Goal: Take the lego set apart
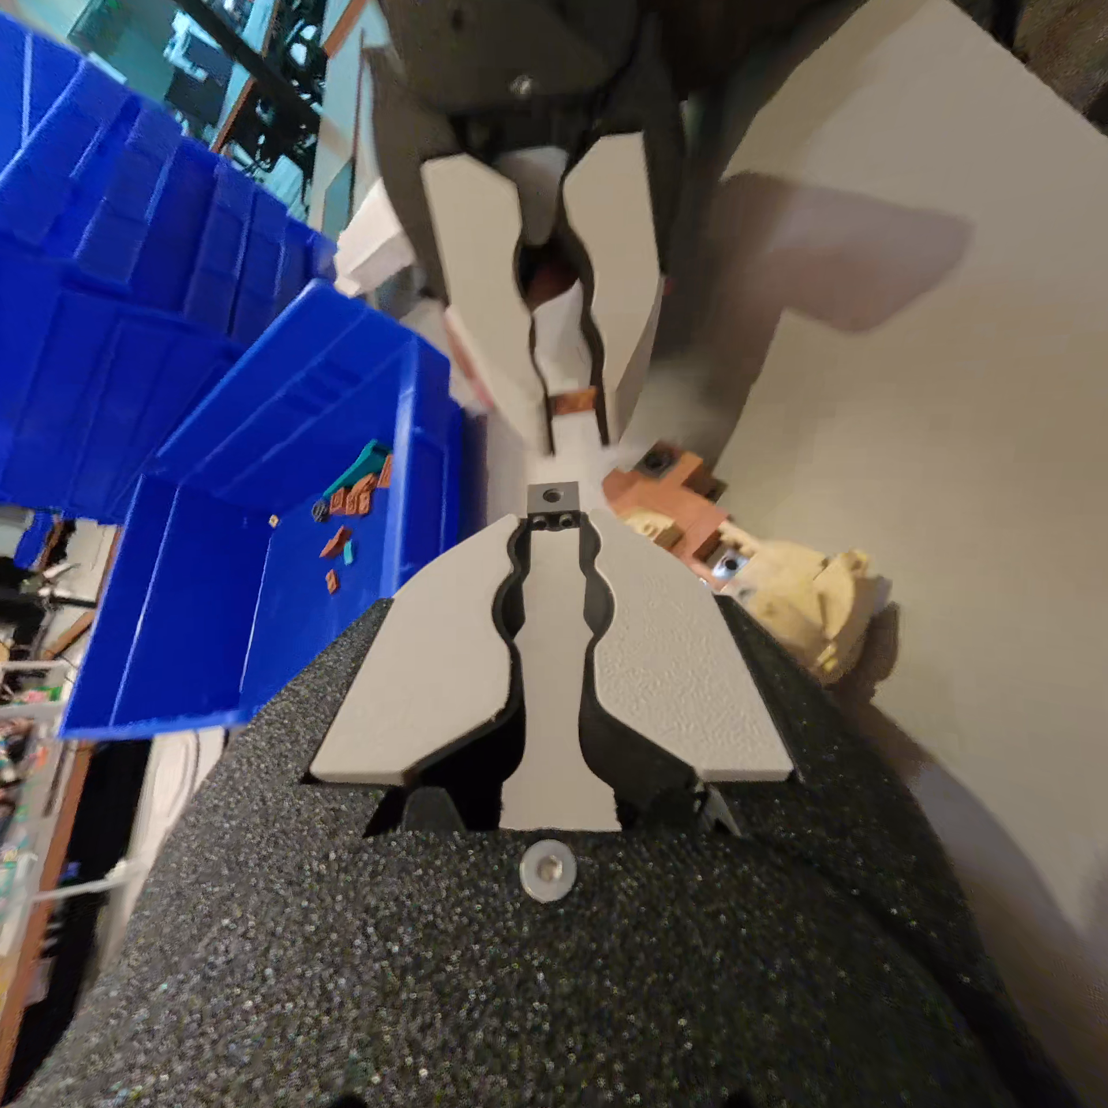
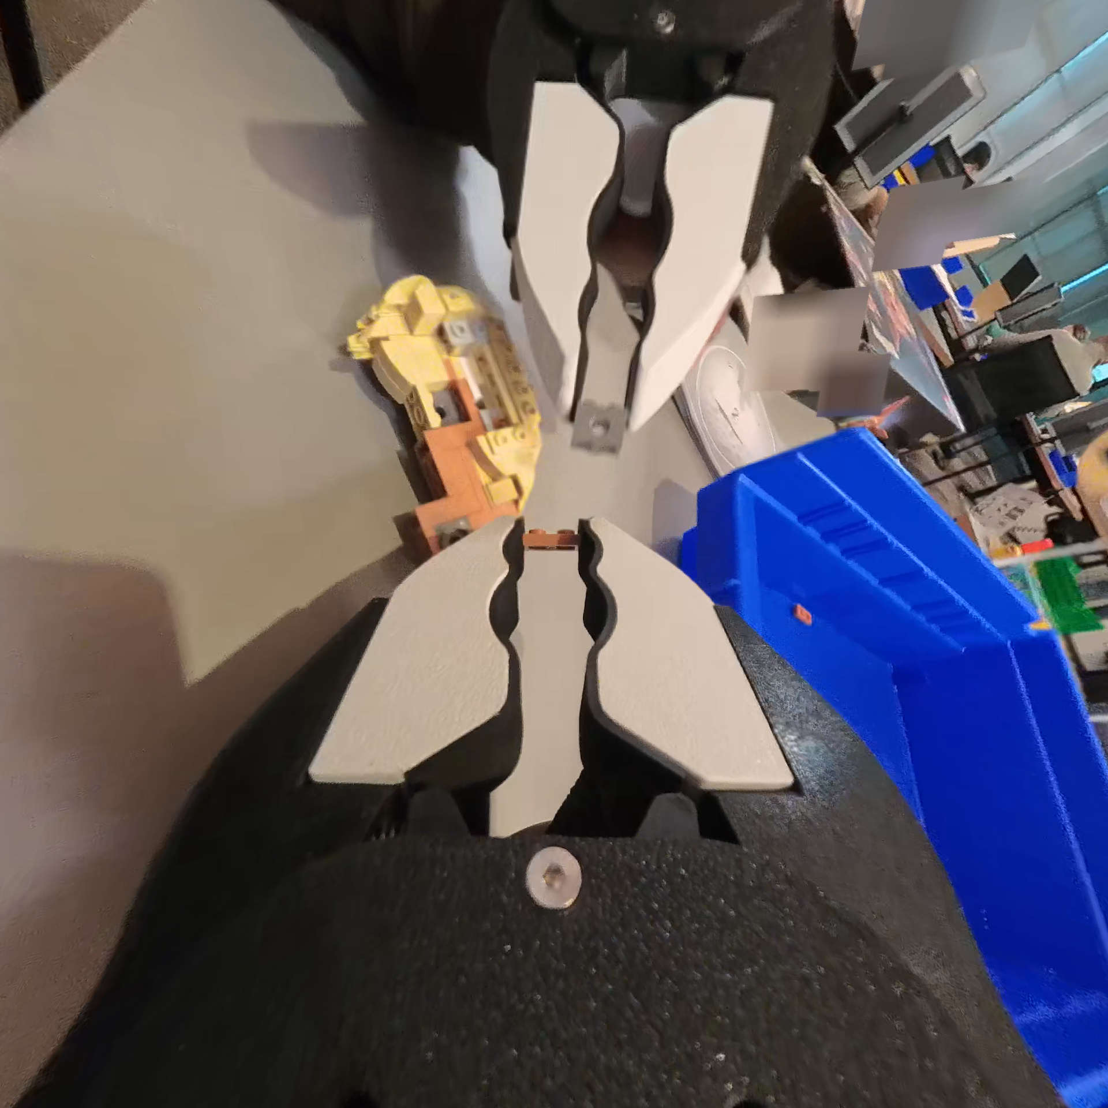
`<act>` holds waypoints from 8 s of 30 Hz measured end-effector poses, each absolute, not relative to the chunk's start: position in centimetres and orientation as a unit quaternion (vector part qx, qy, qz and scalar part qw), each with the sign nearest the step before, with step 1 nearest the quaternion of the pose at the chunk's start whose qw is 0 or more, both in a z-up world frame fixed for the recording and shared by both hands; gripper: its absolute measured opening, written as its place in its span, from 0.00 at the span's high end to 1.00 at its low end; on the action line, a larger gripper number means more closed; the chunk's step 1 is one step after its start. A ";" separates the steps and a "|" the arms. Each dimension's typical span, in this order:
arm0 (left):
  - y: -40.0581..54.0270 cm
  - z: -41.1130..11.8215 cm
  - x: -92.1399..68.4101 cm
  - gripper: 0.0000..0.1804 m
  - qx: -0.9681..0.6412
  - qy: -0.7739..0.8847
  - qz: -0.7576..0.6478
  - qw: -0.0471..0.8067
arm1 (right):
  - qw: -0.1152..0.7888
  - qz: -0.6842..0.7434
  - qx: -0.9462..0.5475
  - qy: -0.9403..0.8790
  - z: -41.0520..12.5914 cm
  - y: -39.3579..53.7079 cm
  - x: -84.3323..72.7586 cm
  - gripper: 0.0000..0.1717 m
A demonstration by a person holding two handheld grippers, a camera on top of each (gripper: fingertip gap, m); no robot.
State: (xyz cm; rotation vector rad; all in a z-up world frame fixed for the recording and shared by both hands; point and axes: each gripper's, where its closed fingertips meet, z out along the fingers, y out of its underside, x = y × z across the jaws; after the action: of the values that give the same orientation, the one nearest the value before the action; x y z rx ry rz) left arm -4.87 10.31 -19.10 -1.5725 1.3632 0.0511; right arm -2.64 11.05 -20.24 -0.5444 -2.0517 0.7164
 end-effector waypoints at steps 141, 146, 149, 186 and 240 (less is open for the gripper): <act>11.0 -19.7 -6.4 0.91 -0.755 0.407 -0.192 0.478 | 0.358 0.427 -0.425 -0.713 -19.8 12.5 -5.4 0.87; 11.2 -19.5 -6.5 0.91 -0.755 0.396 -0.198 0.483 | 0.352 0.445 -0.428 -0.703 -19.3 12.4 -5.4 0.89; 11.2 -19.3 -6.8 0.86 -0.756 0.389 -0.201 0.486 | 0.333 0.471 -0.441 -0.688 -18.8 12.5 -5.3 0.90; 11.9 -10.9 -6.4 0.91 -0.588 0.156 -0.495 0.620 | 0.313 0.576 -0.429 -0.621 -16.5 10.0 -6.2 0.71; 14.1 -18.0 -7.4 0.91 -0.770 0.284 -0.098 0.562 | 0.324 0.508 -0.539 -0.589 -18.1 14.7 -6.2 0.90</act>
State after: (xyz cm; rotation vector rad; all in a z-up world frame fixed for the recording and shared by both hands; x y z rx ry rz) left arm -7.38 14.12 -18.04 -1.8136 0.6689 -0.2314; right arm -6.24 14.73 -18.10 -1.4132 -1.5440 1.3331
